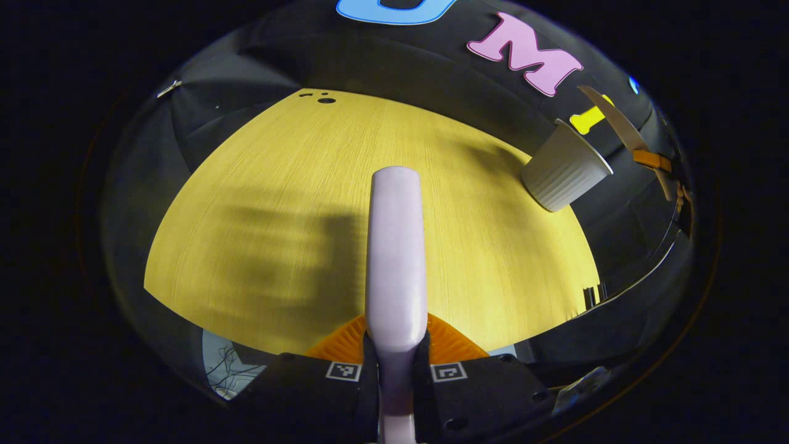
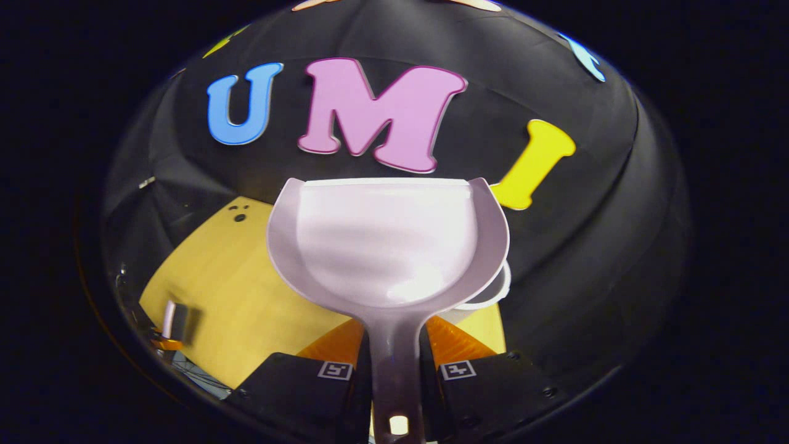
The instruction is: Pick up the small broom and dustpan from the desktop, sweep the trash into the dustpan with the broom, and then empty the trash into the garbage bin.
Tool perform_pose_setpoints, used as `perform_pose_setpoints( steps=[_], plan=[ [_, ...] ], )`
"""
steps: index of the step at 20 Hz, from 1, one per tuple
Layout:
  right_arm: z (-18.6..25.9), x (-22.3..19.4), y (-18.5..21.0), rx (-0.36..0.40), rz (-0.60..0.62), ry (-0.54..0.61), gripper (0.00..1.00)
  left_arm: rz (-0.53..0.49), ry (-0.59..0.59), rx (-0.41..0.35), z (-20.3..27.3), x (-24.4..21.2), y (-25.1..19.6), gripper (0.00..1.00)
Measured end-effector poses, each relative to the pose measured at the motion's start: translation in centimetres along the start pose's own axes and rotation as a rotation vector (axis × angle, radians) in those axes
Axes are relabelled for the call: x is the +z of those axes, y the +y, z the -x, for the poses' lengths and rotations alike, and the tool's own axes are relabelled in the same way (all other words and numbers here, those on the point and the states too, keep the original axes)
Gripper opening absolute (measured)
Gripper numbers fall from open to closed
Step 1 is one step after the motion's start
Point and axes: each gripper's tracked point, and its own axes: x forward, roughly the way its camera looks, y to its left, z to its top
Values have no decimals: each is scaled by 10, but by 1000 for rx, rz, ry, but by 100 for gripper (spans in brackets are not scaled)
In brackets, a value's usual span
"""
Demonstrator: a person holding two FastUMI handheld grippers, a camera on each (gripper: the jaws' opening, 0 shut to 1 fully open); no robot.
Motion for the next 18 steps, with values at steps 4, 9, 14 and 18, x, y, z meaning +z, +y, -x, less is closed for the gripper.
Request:
perform_pose_setpoints(
  steps=[4,9,14,18],
  plan=[
    [-5,-7,6,123,0,79,37,8,-6,24,-9,11,8,25],
    [1,-4,4,216,-10,208,37,-15,21,58,-29,21,11,27],
    [7,-2,3,233,-53,374,34,-119,111,156,-50,20,22,27],
    [16,9,3,228,-60,472,37,-173,180,199,-67,19,24,25]
  ],
)
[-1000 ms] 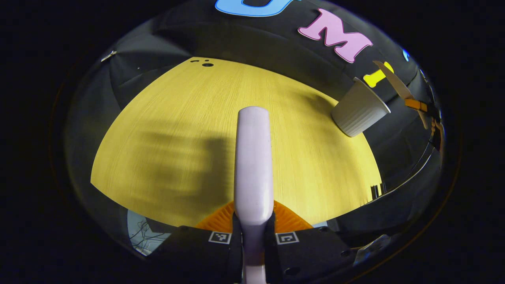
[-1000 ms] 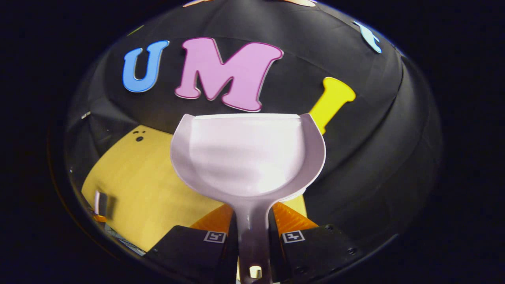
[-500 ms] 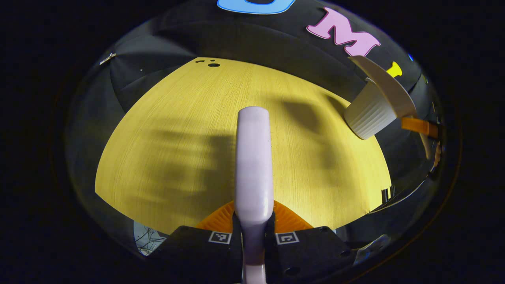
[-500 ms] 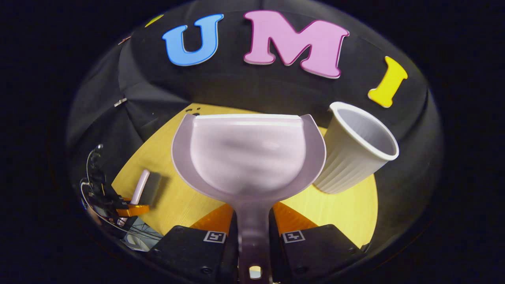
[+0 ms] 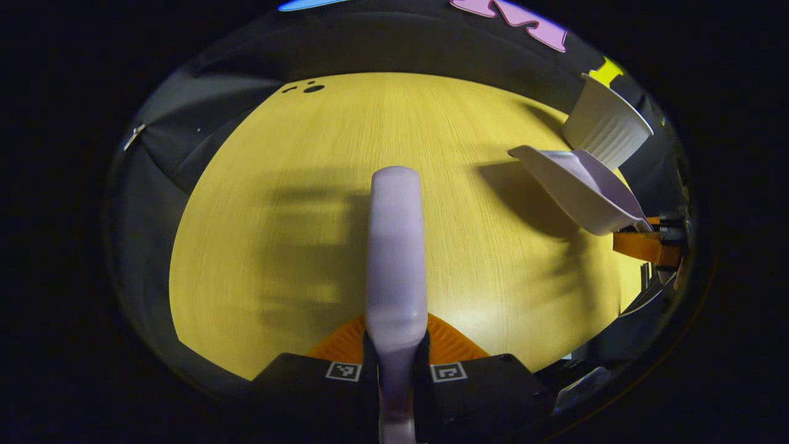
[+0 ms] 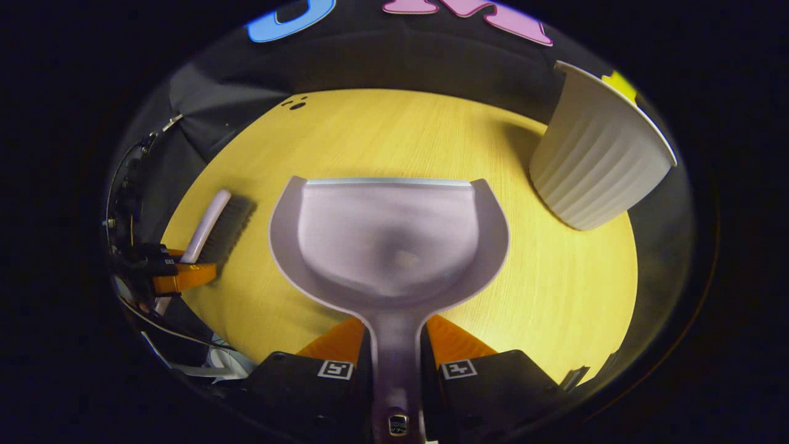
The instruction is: Pick up the small broom and dustpan from the desktop, sweep the trash into the dustpan with the broom, and then empty the trash into the garbage bin.
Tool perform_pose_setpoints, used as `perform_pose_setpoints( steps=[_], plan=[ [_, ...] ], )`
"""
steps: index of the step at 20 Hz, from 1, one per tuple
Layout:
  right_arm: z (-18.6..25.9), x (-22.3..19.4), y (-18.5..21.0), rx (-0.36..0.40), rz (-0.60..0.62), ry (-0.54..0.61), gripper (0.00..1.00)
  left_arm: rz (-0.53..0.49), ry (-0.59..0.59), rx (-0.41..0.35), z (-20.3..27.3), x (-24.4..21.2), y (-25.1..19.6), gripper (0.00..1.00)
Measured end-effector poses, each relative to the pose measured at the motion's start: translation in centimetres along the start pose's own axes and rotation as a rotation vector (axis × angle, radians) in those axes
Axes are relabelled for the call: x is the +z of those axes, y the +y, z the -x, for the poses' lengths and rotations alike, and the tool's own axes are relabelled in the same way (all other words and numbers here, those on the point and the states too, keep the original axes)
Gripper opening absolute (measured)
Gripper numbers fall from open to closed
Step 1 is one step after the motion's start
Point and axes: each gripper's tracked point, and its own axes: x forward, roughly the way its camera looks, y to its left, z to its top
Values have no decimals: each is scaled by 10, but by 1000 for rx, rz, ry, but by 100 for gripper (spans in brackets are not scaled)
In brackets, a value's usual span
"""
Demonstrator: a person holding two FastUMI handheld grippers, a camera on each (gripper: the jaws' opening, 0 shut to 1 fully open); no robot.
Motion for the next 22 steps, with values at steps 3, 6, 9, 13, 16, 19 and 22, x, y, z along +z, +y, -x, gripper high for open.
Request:
perform_pose_setpoints(
  steps=[3,6,9,13,16,19,22],
  plan=[
    [-1,7,0,7,-37,40,37,-22,38,17,-12,13,-2,28],
    [-3,0,3,5,-4,55,37,-61,83,44,-13,15,-9,29],
    [-5,-9,5,38,-27,93,37,-86,119,68,-11,16,-12,31],
    [-11,-10,12,91,-27,113,41,-45,120,69,-10,15,-14,36],
    [-11,-4,14,117,-47,96,61,-6,87,27,-5,16,-25,46],
    [0,4,8,111,-88,45,100,-4,32,39,9,22,-26,100],
    [21,11,1,65,-112,-11,99,29,-57,24,38,36,-29,96]
  ],
)
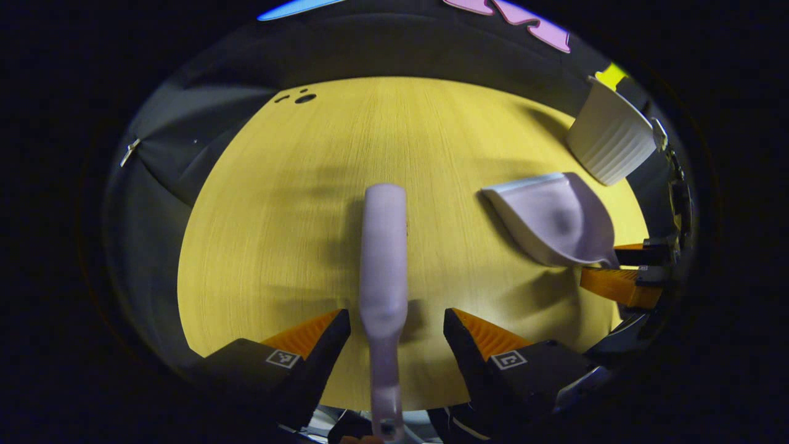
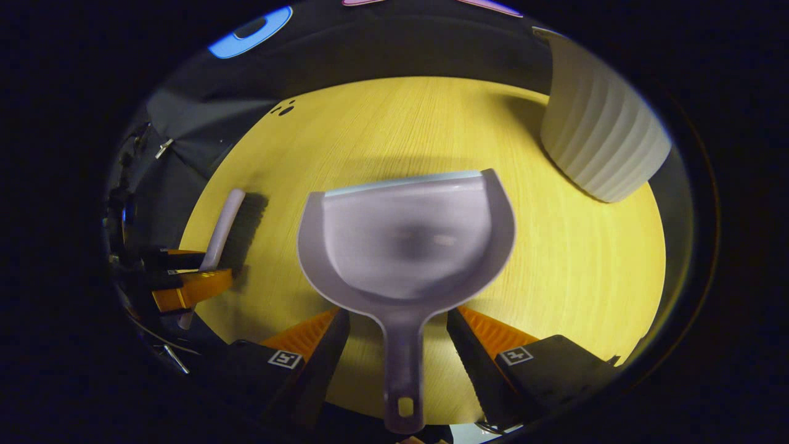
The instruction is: Pick up the small broom and dustpan from the desktop, sweep the trash into the dustpan with the broom, and then empty the trash into the garbage bin.
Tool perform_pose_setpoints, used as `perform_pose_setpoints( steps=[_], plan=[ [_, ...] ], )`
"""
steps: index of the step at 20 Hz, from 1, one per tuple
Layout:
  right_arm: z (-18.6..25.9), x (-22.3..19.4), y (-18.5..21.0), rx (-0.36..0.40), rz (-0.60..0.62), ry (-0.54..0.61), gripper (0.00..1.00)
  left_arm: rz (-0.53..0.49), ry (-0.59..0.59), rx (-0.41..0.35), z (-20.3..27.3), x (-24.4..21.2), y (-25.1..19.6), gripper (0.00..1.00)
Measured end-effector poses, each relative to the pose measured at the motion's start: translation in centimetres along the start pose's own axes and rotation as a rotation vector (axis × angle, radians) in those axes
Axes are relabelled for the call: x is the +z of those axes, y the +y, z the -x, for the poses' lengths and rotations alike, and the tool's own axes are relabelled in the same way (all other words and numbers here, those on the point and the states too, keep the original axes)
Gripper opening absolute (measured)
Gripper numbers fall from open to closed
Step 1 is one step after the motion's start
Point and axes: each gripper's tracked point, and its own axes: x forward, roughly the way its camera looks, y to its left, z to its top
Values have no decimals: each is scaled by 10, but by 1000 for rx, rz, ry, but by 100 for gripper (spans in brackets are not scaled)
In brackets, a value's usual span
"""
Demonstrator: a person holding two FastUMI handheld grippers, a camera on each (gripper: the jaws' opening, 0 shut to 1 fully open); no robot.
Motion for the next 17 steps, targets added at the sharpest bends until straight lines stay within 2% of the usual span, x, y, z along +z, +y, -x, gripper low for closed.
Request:
perform_pose_setpoints(
  steps=[3,8,12,15,17],
  plan=[
    [38,15,-7,-36,-40,-89,100,9,-191,24,48,31,3,96],
    [128,68,-13,-96,-36,-378,99,19,-557,8,152,75,-1,96],
    [202,99,14,-85,17,-598,99,-27,-777,24,217,78,-5,96],
    [263,110,31,-82,75,-767,99,-23,-926,-30,270,67,-25,96],
    [305,113,41,-61,92,-890,99,-30,-980,-52,288,56,-33,96]
  ],
)
